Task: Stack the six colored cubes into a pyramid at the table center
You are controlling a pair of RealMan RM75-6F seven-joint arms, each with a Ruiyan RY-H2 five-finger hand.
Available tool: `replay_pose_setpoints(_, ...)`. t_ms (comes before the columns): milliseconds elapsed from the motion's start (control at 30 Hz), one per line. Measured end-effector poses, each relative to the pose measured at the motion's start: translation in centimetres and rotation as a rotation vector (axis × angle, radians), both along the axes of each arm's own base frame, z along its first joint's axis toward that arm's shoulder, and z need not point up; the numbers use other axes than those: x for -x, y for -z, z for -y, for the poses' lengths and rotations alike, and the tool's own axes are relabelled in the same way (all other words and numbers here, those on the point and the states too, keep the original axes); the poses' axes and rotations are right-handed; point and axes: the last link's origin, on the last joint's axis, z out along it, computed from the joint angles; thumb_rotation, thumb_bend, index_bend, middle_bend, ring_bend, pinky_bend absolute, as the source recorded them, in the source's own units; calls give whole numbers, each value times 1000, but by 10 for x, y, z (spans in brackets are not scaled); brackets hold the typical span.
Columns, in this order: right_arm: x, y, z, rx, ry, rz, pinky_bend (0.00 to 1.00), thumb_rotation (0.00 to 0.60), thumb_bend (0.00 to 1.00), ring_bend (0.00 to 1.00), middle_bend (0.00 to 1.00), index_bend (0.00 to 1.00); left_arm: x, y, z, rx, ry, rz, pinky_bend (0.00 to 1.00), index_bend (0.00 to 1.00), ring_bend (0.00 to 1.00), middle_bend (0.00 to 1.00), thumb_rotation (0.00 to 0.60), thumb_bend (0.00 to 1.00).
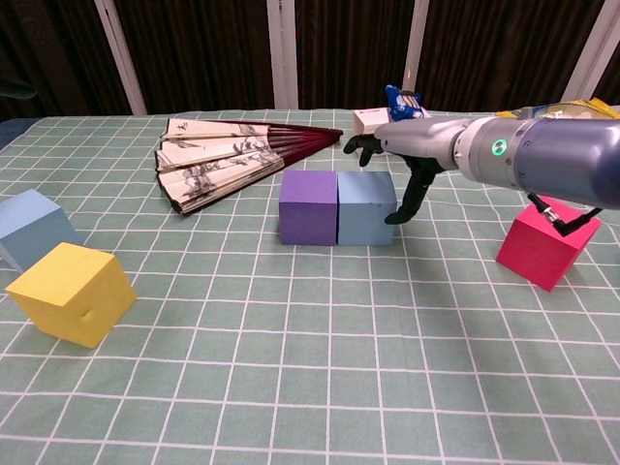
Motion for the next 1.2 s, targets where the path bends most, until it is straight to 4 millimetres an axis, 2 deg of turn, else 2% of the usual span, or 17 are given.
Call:
replay_pose_setpoints(267, 16, -32, -10, 66, 35, -14, 0, 600, 270, 71, 162, 0, -3, 0, 3, 7, 14, 9, 0, 0, 31, 33, 600, 122)
replay_pose_setpoints(500, 45, -67, -34, 126, 123, -10, 0, 600, 270, 37, 132, 0, -9, -1, 8, 9, 37, 13, 0, 0, 31, 33, 600, 121)
replay_pose_setpoints(567, 54, -72, -41, 125, 157, -13, 0, 600, 270, 20, 112, 0, -11, -1, 9, 10, 41, 16, 0, 0, 31, 33, 600, 121)
replay_pose_setpoints(767, 72, -79, -56, 107, 259, -4, 0, 600, 269, 0, 43, 0, -15, 2, 12, 23, 49, 18, 0, 0, 31, 32, 600, 121)
replay_pose_setpoints(900, 77, -78, -61, 107, 281, -7, 0, 600, 270, 0, 22, 0, -16, 2, 13, 28, 54, 21, 0, 0, 31, 33, 600, 121)
replay_pose_setpoints(1200, 71, -64, -69, 98, 291, 40, 0, 600, 269, 0, 20, 0, -18, 1, 13, 28, 60, 34, 0, 0, 31, 32, 600, 121)
